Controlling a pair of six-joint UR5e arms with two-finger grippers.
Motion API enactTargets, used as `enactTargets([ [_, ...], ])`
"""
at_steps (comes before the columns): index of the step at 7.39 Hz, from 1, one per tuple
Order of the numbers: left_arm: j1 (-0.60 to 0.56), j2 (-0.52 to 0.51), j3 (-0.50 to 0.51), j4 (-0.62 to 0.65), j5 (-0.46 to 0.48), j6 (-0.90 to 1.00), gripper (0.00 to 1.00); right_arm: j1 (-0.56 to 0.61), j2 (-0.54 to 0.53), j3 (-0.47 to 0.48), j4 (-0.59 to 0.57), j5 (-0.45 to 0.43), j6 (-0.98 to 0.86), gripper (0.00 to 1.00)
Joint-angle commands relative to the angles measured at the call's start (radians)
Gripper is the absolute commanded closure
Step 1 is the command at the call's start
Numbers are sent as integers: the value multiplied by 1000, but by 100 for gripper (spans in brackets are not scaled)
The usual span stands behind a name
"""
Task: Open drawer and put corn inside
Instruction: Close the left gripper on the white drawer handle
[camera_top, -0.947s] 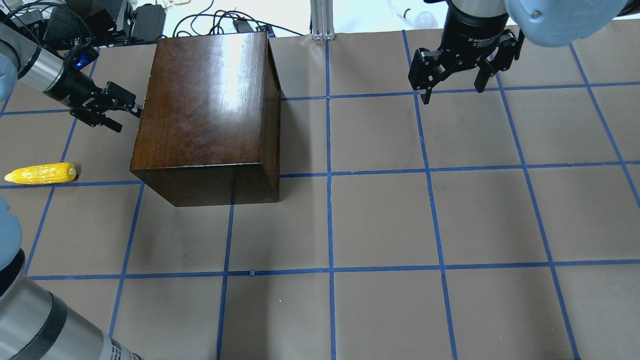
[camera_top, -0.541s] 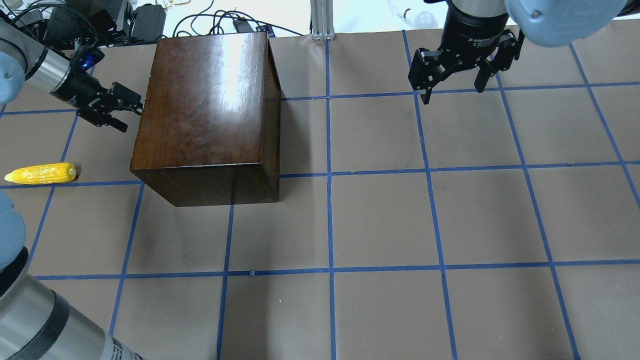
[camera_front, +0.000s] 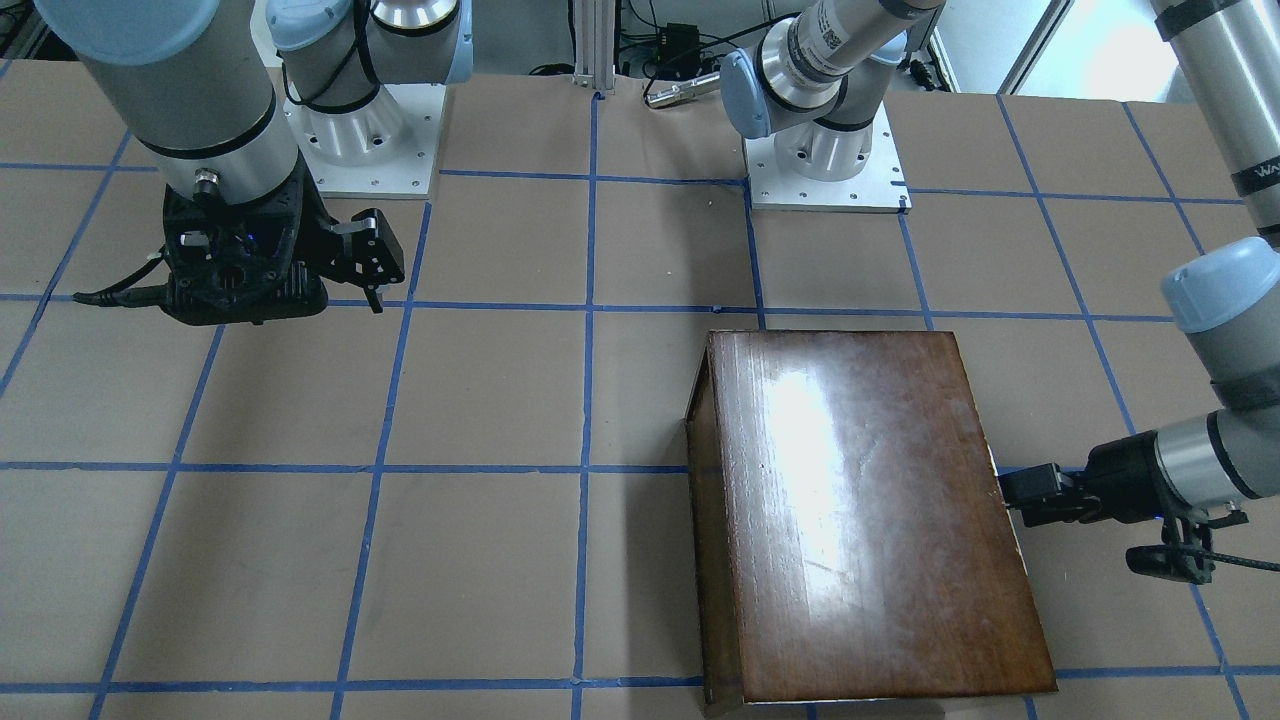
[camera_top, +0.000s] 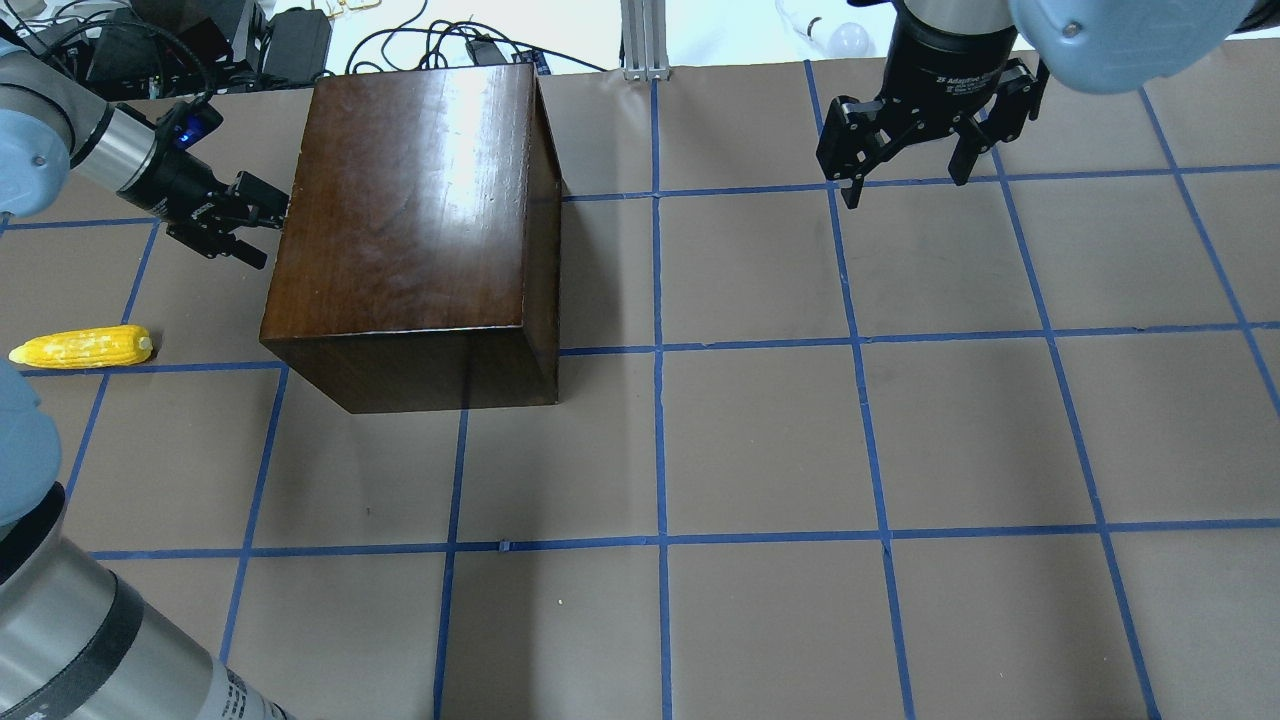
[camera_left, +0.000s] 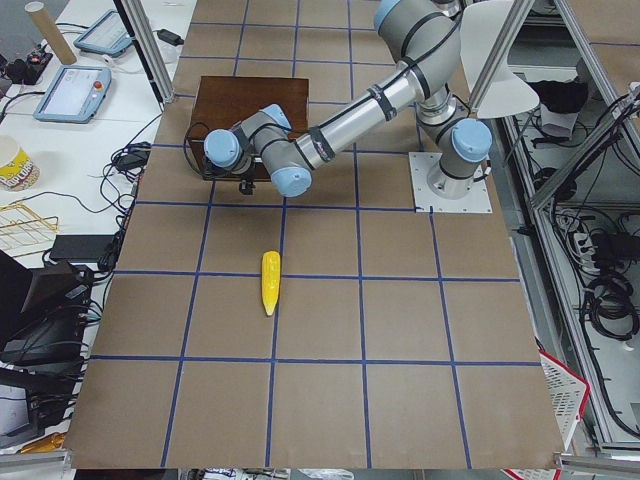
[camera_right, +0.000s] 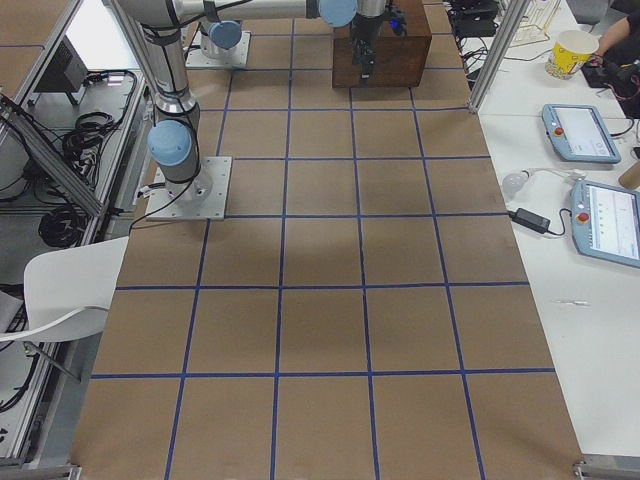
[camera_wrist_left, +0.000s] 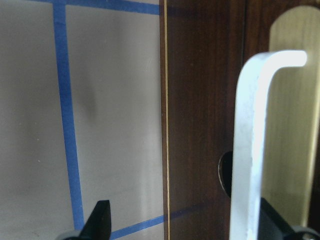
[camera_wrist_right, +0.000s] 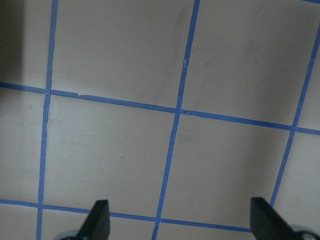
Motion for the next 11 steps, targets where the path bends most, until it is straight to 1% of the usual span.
enactTargets([
  [1,0,-5,-17,14,3,-2,0,0,0,0,2,0,0,0],
  [6,3,13,-23,59,21,-4,0,0,0,0,0,0,1,0],
  [7,3,20,-23,77,76,-4,0,0,0,0,0,0,1,0],
  [8,5,20,-23,89,99,-2,0,0,0,0,0,0,1,0],
  [11,14,18,-14,120,132,1,0,0,0,0,0,0,1,0],
])
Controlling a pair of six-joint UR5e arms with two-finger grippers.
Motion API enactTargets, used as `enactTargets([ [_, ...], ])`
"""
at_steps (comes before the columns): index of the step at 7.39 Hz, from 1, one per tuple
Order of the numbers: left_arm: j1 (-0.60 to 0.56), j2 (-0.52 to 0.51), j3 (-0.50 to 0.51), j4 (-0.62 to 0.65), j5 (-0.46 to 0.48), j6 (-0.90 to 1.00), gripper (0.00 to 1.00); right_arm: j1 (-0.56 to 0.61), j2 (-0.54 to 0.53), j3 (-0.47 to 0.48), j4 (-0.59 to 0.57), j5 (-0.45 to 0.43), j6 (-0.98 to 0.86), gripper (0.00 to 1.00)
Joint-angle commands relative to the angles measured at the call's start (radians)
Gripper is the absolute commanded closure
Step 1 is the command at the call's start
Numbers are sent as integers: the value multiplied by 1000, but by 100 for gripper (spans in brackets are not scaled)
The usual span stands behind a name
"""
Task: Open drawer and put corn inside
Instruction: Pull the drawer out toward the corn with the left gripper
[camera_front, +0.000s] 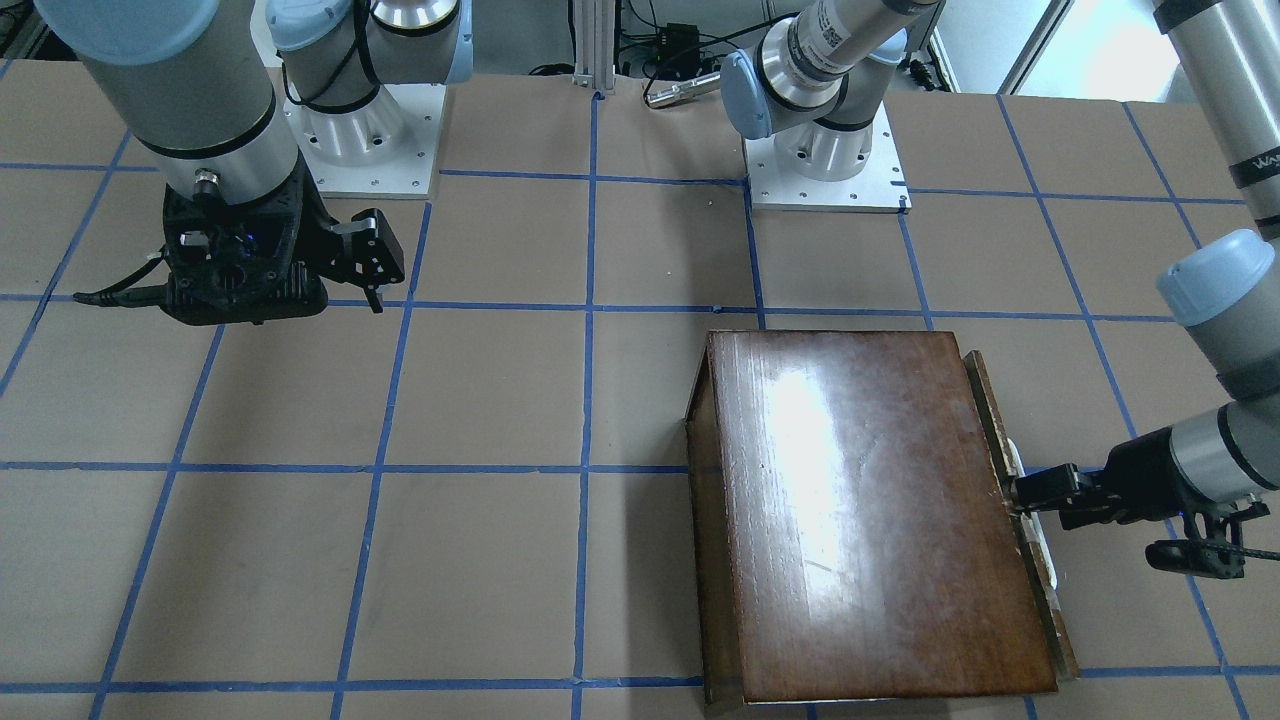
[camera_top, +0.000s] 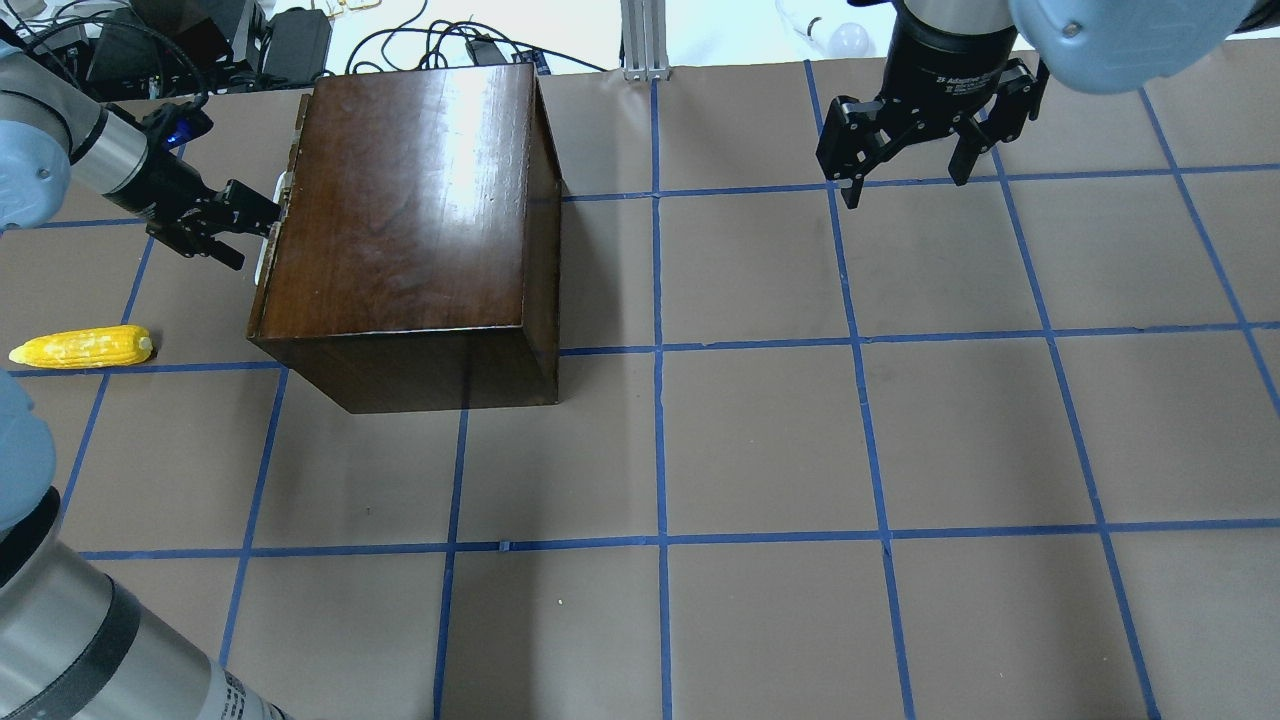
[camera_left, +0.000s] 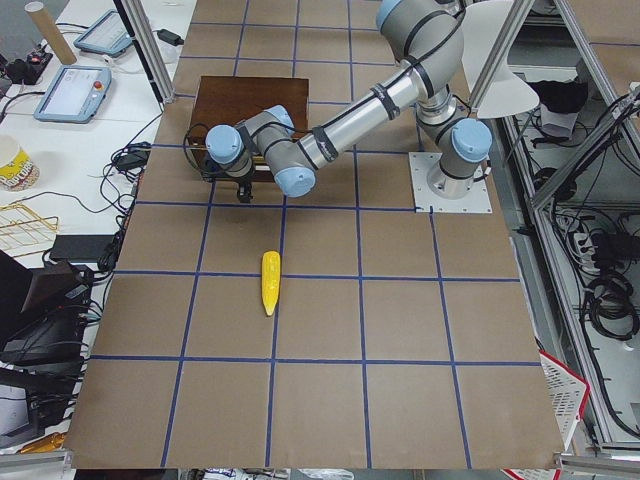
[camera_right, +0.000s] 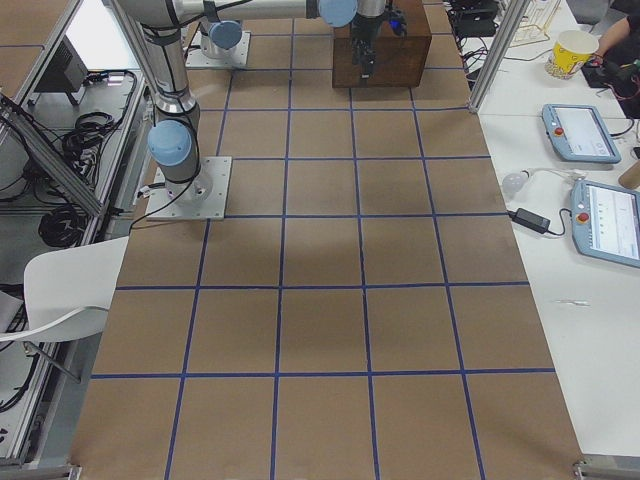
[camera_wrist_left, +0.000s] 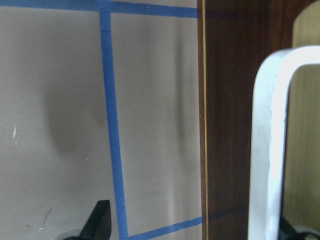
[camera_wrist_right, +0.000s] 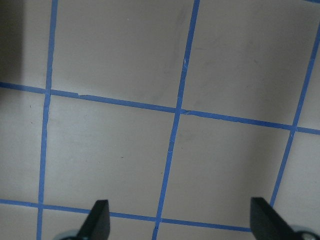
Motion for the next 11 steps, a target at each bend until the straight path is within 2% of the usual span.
enactTargets([
  [1,7,-4,9,5,13,1,0,0,0,0,-1,0,0,0],
  [11,105,-21,49,8,13,20,0,0,0,0,1,0,-2,0],
])
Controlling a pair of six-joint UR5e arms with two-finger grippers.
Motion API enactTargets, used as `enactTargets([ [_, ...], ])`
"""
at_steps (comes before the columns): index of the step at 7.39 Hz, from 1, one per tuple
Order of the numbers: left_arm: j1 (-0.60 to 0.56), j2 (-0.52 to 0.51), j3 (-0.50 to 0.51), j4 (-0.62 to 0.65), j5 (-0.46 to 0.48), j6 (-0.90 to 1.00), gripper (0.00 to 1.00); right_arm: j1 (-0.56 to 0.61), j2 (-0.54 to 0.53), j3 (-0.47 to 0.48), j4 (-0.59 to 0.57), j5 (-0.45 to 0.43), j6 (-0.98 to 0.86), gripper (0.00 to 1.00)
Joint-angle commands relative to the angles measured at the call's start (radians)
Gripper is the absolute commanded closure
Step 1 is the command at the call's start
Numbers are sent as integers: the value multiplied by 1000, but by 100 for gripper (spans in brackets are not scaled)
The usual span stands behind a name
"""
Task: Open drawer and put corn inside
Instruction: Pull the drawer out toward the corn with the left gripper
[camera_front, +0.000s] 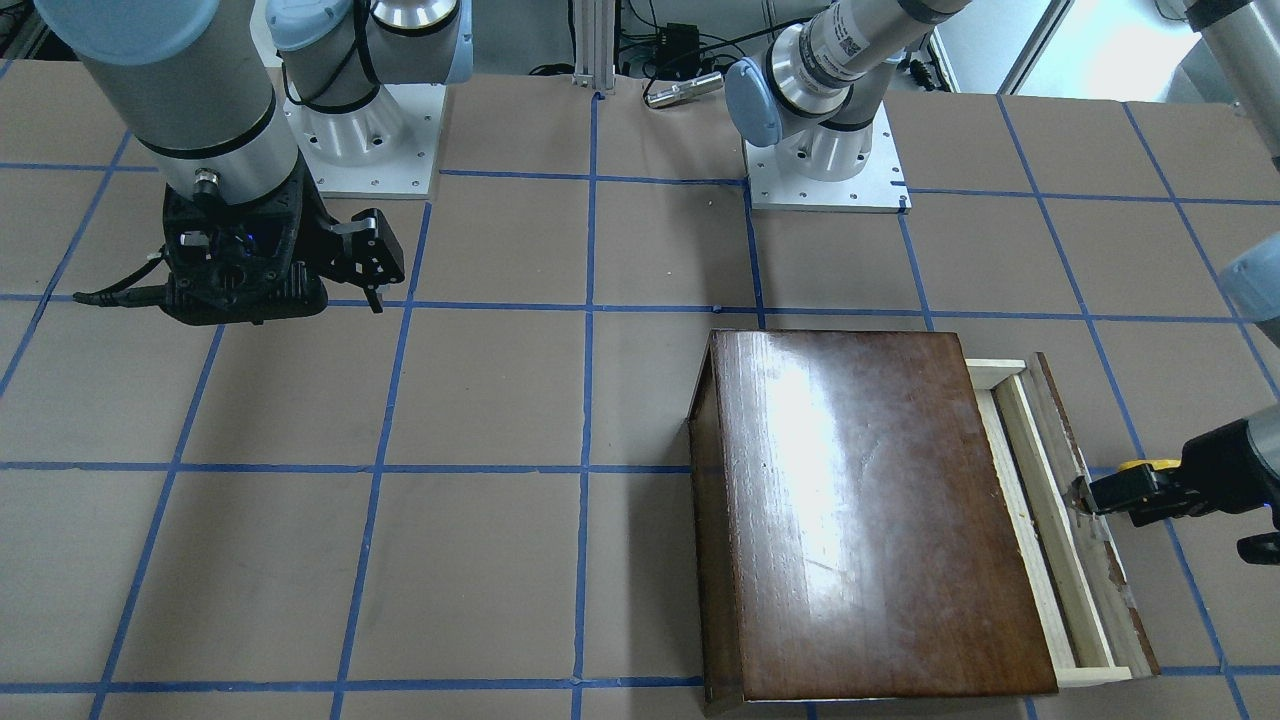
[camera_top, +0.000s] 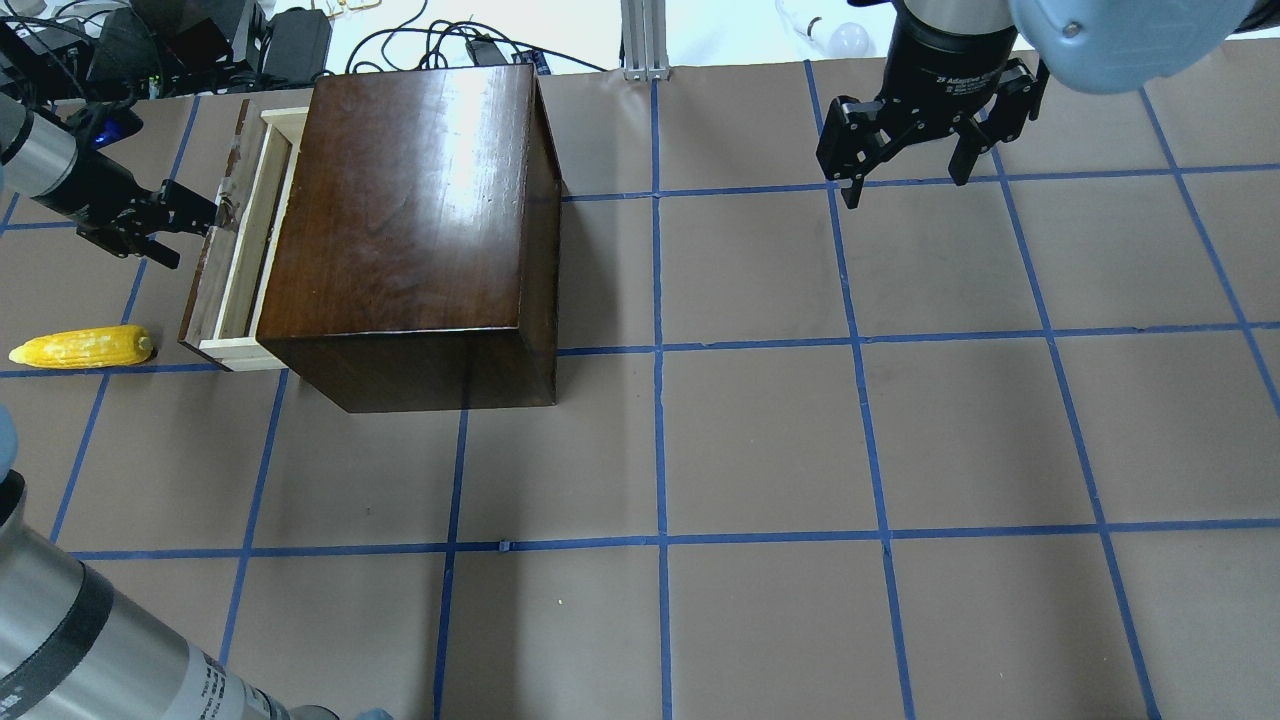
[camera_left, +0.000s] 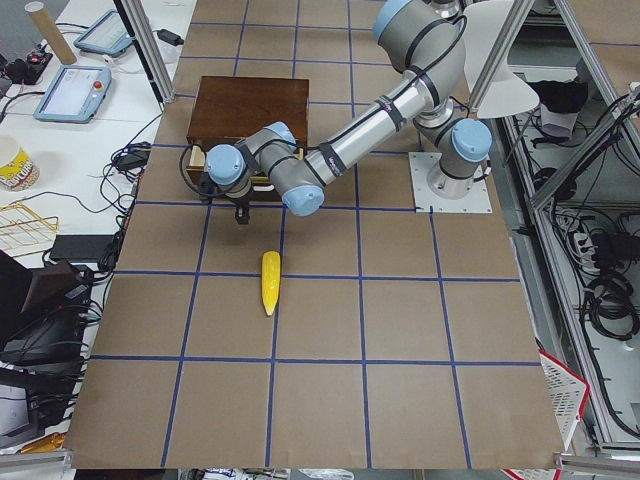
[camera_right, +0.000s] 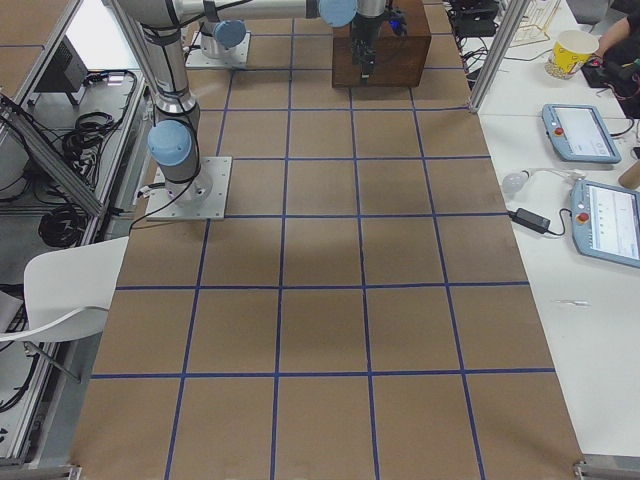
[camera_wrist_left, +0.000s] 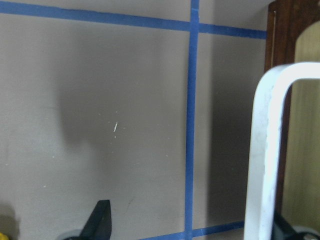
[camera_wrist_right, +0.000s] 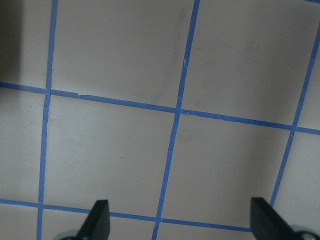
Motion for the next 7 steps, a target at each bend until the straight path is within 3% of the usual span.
enactTargets([
  [1,11,-5,6,1,0,6,0,0,0,0,-1,0,-1,0],
  [7,40,-8,36,-1,2,22,0,0,0,0,1,0,0,0],
])
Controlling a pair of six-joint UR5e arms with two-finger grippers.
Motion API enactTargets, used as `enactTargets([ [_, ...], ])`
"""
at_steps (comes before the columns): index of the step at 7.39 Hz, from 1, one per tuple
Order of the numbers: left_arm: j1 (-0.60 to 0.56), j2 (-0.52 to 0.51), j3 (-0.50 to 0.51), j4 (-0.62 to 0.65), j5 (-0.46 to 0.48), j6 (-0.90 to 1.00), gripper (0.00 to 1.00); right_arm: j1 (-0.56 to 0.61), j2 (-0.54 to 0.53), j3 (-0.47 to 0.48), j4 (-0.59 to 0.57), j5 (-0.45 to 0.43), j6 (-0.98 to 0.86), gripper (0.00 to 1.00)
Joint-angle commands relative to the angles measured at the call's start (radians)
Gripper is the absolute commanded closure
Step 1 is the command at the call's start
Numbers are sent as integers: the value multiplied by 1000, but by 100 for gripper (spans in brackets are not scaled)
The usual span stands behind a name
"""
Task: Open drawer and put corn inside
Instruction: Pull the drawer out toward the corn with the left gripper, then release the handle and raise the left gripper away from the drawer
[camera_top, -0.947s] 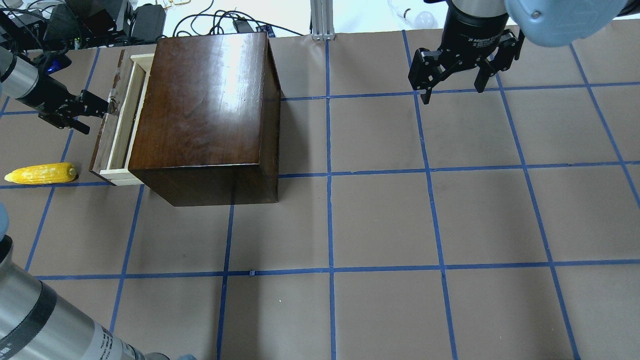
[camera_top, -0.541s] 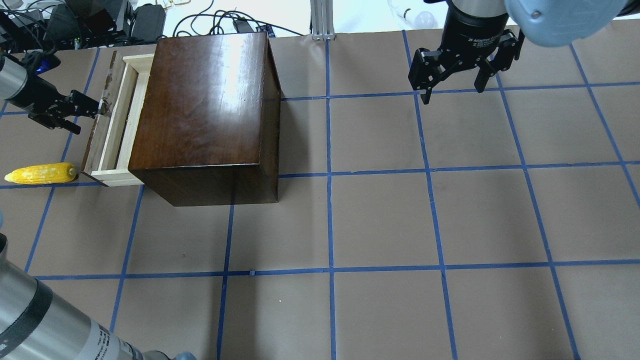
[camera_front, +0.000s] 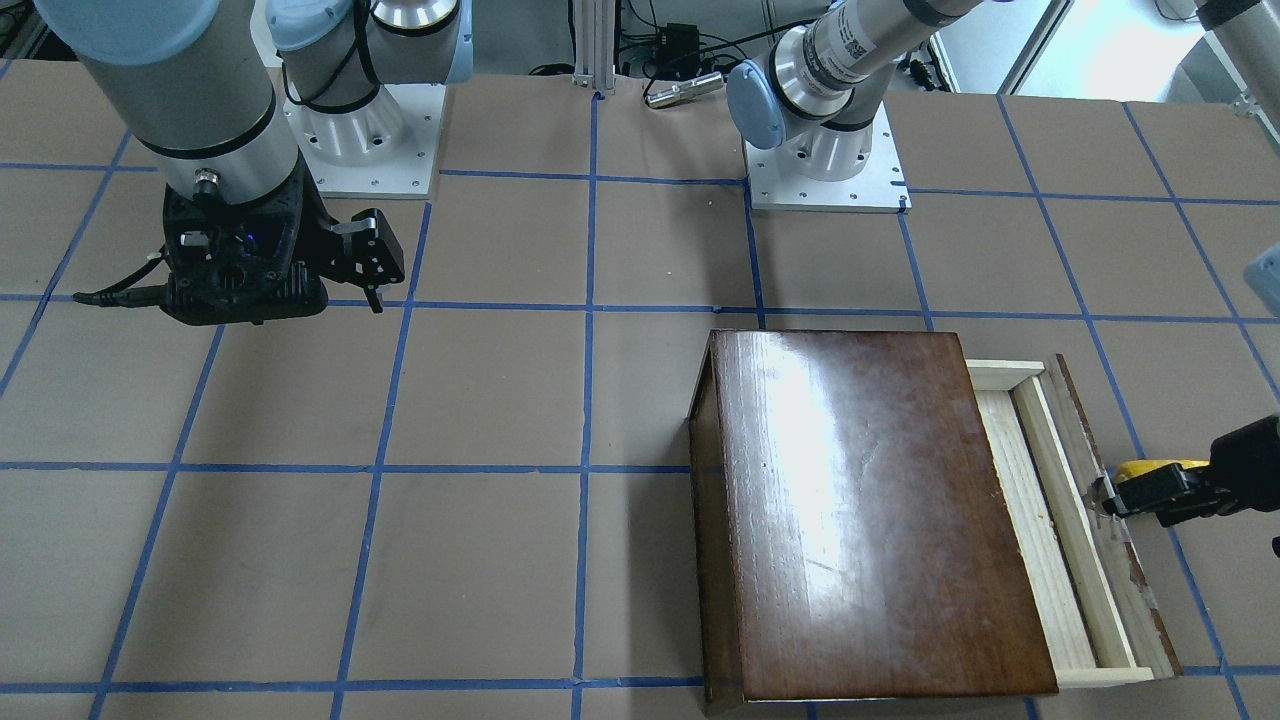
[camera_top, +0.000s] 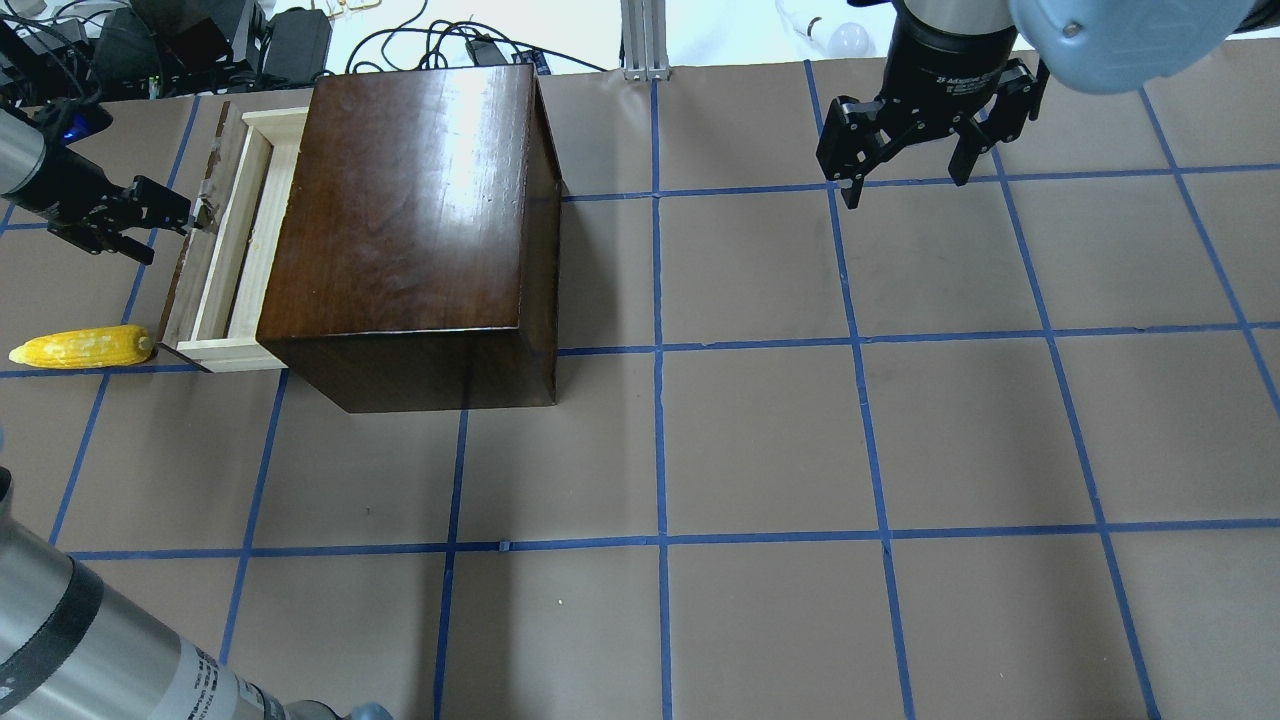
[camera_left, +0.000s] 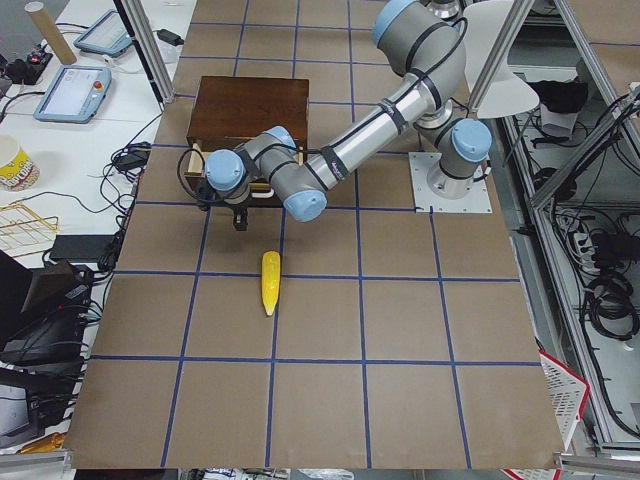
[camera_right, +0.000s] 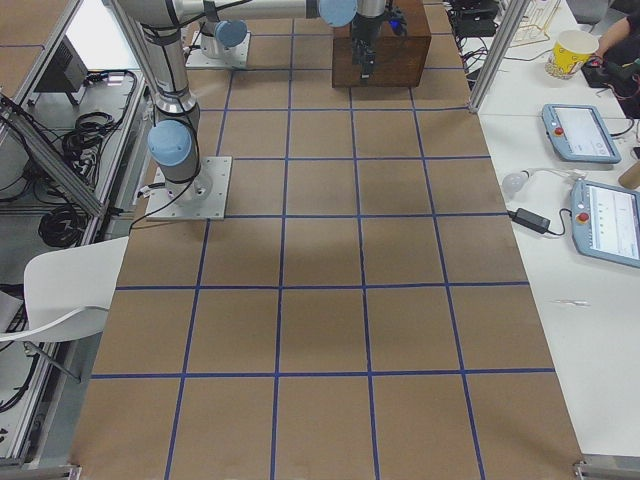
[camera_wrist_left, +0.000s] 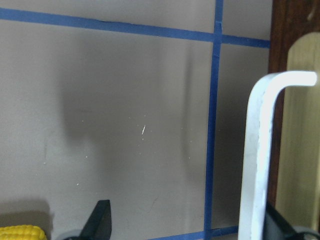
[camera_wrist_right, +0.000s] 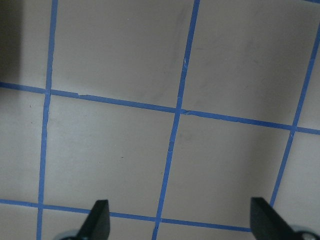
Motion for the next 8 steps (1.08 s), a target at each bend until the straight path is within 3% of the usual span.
enactTargets([
  [1,14,-1,10,0,0,13,0,0,0,0,-1,0,0,0],
  [5,13,49,47,-73,30,30,0,0,0,0,-1,0,0,0],
  [8,7,124,97,-101,207,87,0,0,0,0,-1,0,0,0],
])
